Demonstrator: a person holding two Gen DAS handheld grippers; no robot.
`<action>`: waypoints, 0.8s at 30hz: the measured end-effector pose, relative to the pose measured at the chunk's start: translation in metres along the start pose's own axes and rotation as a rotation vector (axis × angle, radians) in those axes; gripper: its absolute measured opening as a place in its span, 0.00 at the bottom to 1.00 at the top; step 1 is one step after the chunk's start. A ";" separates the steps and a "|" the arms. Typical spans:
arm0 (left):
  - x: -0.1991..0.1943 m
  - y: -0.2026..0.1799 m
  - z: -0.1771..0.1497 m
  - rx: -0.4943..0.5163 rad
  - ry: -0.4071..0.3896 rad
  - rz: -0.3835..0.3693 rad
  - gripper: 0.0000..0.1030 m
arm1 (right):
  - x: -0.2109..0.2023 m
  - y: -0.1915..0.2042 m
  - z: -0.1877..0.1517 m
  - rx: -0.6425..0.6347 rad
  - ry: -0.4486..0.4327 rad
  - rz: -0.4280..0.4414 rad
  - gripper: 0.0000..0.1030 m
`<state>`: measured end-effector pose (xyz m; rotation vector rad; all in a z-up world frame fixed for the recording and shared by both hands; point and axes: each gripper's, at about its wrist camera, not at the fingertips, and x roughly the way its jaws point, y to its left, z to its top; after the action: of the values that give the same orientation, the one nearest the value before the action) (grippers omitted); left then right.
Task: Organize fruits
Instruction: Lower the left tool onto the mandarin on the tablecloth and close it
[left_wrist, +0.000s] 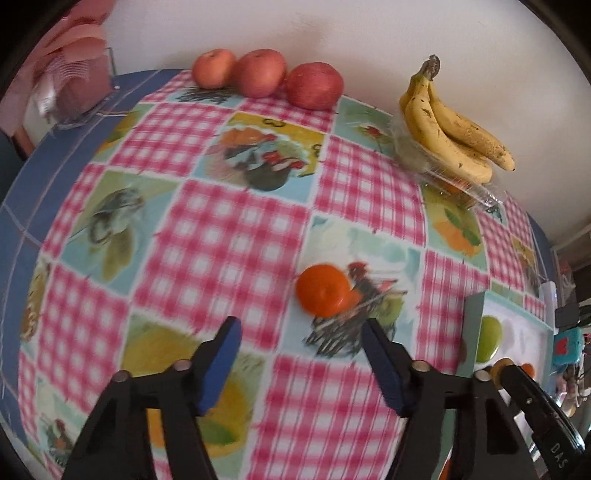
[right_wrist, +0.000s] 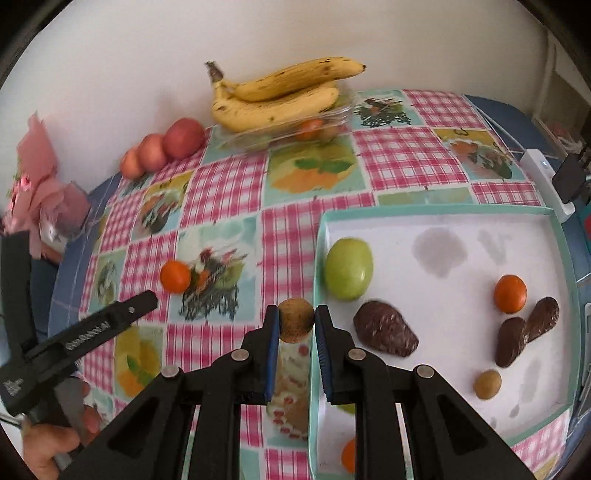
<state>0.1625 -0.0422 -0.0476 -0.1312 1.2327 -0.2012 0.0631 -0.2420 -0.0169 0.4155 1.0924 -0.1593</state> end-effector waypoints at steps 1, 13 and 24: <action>0.004 -0.002 0.004 0.004 0.002 -0.004 0.65 | 0.001 -0.002 0.003 0.009 -0.003 0.001 0.19; 0.030 -0.005 0.022 -0.005 0.023 -0.006 0.54 | 0.000 0.001 0.034 0.019 -0.049 0.018 0.19; 0.012 -0.014 0.025 0.041 -0.017 -0.011 0.27 | -0.012 0.003 0.033 0.013 -0.073 0.029 0.19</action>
<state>0.1890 -0.0592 -0.0474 -0.1041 1.2107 -0.2347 0.0866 -0.2532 0.0073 0.4337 1.0134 -0.1554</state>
